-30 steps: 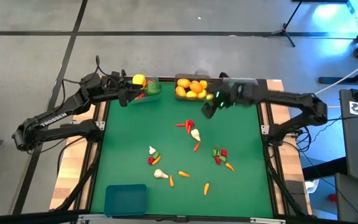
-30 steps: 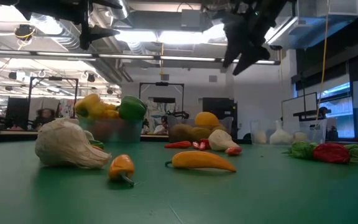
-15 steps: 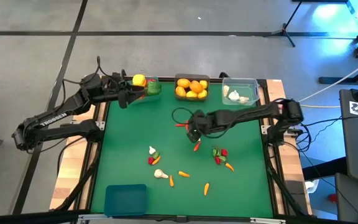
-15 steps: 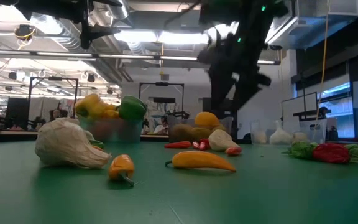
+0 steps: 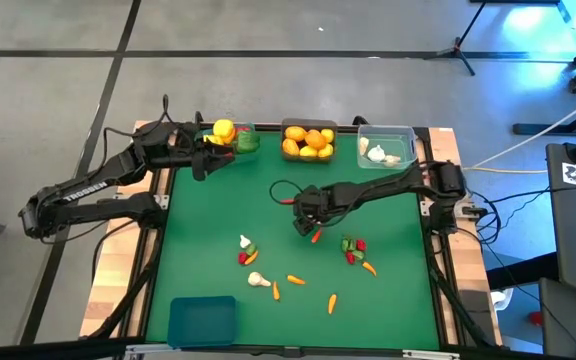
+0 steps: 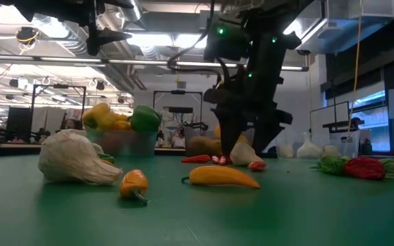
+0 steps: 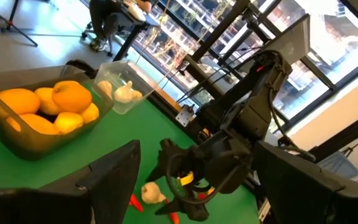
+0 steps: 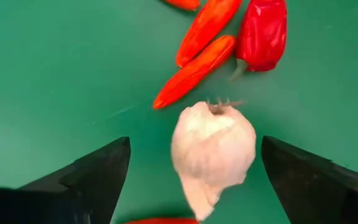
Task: Sort produce into baskets
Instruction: Put the white garlic into the transparent bin
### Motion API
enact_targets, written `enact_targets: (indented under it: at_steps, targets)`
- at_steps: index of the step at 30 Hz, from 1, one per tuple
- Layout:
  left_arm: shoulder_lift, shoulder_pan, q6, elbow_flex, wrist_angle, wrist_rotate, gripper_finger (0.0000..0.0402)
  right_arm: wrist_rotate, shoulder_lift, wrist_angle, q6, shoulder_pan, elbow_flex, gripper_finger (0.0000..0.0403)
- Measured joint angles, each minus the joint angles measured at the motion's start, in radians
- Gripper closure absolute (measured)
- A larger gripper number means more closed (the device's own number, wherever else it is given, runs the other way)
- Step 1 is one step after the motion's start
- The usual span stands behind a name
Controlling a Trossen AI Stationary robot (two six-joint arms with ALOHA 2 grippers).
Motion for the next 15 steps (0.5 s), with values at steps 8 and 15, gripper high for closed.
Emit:
enact_targets:
  at_steps: [8, 15]
  targets:
    - [0.000, -0.001, 0.015, 0.000, -0.012, -0.007, 0.0093, 0.017, 0.018, -0.001, 0.002, 0.000, 0.000, 0.0123]
    - [0.000, -0.001, 0.029, 0.000, -0.012, -0.008, 0.0093, -0.023, 0.016, -0.032, 0.003, 0.001, 0.000, 0.0284]
